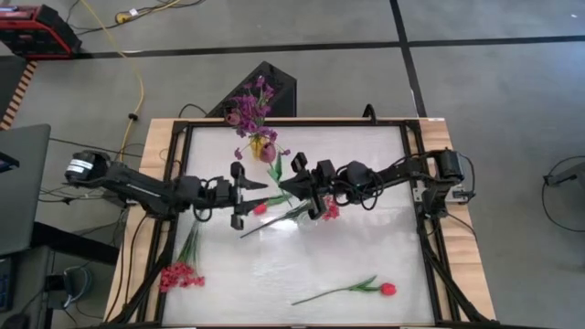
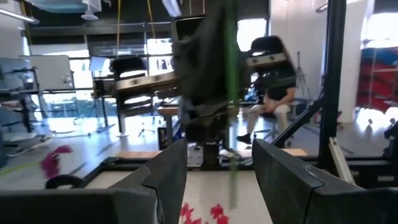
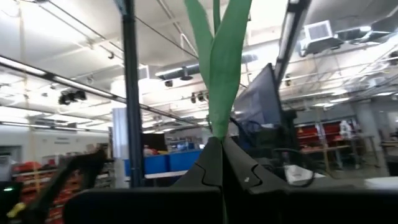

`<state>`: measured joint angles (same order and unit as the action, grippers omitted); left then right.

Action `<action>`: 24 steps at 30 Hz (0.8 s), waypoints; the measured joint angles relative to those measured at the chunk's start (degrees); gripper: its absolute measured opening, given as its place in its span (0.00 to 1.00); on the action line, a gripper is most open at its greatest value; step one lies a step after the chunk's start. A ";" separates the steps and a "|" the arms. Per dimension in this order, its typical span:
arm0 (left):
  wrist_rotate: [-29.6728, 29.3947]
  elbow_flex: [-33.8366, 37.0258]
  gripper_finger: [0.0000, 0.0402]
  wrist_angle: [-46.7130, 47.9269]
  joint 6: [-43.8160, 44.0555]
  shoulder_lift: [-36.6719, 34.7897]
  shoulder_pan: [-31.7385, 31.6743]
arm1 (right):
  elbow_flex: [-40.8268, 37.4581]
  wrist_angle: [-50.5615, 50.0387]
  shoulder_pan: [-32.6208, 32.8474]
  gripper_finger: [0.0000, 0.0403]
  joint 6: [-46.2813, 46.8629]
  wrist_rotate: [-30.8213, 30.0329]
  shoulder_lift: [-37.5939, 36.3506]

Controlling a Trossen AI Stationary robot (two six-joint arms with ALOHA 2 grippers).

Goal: Sort flowers into vase by color
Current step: Put the purple flower into the yellow vase

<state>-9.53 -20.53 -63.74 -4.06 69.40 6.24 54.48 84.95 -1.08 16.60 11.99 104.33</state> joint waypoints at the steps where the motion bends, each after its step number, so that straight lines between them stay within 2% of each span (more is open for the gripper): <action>1: 0.99 -0.91 0.43 -0.53 0.70 1.19 -0.76 | 0.00 -0.19 -0.40 0.05 -0.04 -0.21 0.00; 7: 6.61 -7.84 0.43 2.93 4.37 8.07 -4.29 | 0.00 -1.65 -2.64 0.05 -0.59 -0.25 0.00; 12: 7.33 -12.01 0.43 5.27 4.59 11.51 -6.06 | 0.00 -2.77 -3.31 0.05 -1.71 0.78 0.00; 24: 7.29 -12.70 0.42 7.79 6.87 11.96 -7.28 | 0.00 -3.17 -4.59 0.05 -2.10 1.83 0.00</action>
<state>-2.24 -33.23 -55.95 2.81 81.36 -1.04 54.48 81.78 -5.67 14.50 13.82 104.33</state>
